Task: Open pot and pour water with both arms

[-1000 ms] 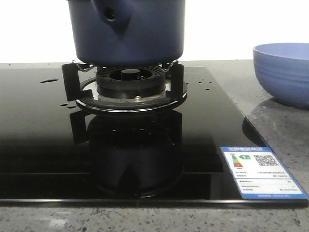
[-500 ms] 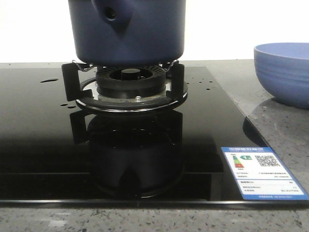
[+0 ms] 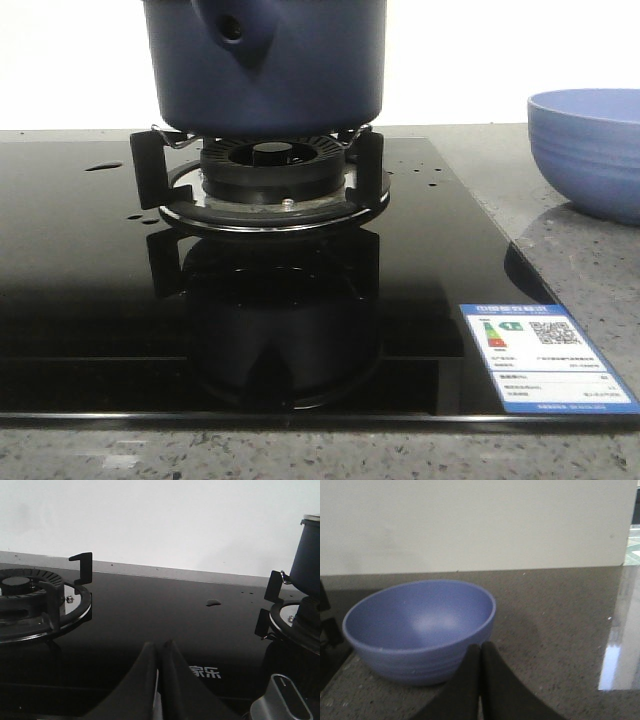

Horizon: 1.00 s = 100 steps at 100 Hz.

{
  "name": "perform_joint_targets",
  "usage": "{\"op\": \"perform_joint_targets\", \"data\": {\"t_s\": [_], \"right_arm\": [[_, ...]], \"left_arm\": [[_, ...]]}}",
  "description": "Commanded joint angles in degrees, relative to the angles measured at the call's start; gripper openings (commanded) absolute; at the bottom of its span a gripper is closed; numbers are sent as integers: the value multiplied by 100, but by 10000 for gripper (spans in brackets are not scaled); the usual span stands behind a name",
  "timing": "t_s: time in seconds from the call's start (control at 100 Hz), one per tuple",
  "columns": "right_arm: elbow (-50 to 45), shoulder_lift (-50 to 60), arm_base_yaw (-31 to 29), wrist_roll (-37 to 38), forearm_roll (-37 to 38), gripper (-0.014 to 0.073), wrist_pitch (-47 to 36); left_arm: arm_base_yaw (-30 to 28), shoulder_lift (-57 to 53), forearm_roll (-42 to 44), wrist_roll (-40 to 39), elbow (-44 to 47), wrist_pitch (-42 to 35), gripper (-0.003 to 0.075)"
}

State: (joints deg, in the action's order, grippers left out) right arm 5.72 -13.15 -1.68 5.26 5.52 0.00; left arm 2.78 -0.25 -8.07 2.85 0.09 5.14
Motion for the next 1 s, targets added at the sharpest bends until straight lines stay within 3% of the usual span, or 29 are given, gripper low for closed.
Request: {"op": "perform_joint_targets", "data": {"t_s": [0.0,0.14,0.29,0.99], "right_arm": [[-218,235,199,72,118,-58,-512],[-796,889,255,72,62,-58,-501],[-780,1508,255,62,62,-58,396],[-780,1478,255,62,62,-58,546]], "left_arm": [[-32,-154,-46,-41,188,-402,-19],[-32,-154,-46,-41,188,-402,-19],[-32,-154,-46,-41,188,-402,-19],[-32,-154,-46,-41,188,-402,-19]]}}
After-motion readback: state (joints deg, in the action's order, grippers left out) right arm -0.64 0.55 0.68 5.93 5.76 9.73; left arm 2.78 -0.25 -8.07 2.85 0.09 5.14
